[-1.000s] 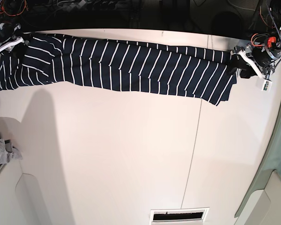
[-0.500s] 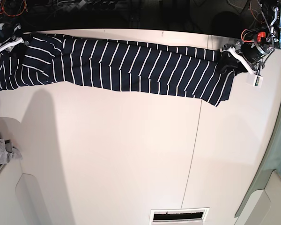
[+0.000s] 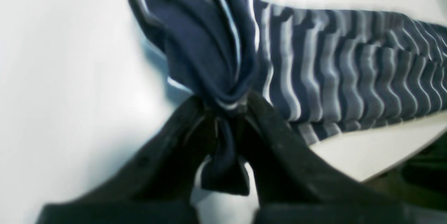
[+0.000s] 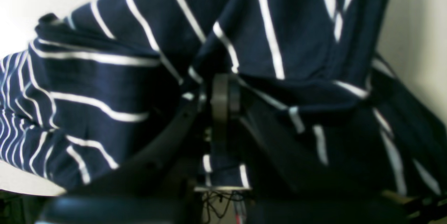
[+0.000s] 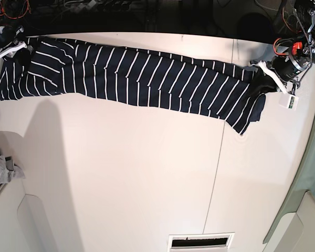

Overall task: Layout the t-shirt on the table in an organized manner, then fold the t-shirt properly
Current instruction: 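Carry the strip end with the left gripper toward the right gripper, folding it over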

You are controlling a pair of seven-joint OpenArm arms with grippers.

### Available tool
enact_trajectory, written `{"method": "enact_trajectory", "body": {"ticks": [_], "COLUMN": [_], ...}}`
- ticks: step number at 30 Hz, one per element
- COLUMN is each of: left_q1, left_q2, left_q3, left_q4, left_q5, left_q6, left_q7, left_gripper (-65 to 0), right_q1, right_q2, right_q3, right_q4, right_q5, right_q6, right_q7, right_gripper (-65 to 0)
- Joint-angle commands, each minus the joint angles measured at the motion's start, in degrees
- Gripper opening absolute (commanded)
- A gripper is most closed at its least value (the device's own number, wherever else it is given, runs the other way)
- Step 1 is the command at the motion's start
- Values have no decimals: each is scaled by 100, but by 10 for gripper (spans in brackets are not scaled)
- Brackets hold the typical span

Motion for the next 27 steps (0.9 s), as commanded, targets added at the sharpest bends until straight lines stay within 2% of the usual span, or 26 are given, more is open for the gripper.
{"method": "enact_trajectory", "body": {"ticks": [1, 5, 8, 16, 18, 21, 27], "left_q1": [79, 304, 289, 151, 149, 146, 131], "left_q2": [-63, -7, 157, 1088, 1217, 1432, 1961], "left_q3": [-15, 245, 785, 2363, 2658, 2894, 2927], "left_q4": [367, 1228, 1460, 1462, 1434, 1381, 1005], "left_q5": [-184, -380, -310, 955, 1281, 1526, 1528], "left_q6": [-46, -24, -24, -20, 138, 586, 638], "left_q7": [-142, -136, -144, -337, -455, -516, -535], "left_gripper": [-650, -650, -650, -650, -650, -650, -650], "right_q1": [-13, -13, -15, -13, -13, -13, -13], "right_q2": [109, 109, 111, 109, 109, 109, 111], "right_q3": [37, 37, 37, 37, 37, 37, 37], "right_q4": [70, 70, 70, 70, 70, 70, 70], "right_q5": [144, 184, 179, 138, 136, 136, 136], "right_q6": [63, 63, 63, 63, 63, 63, 63], "right_q7": [87, 87, 85, 85, 85, 87, 85], "right_gripper": [-650, -650, -650, -650, -650, -650, -650]}}
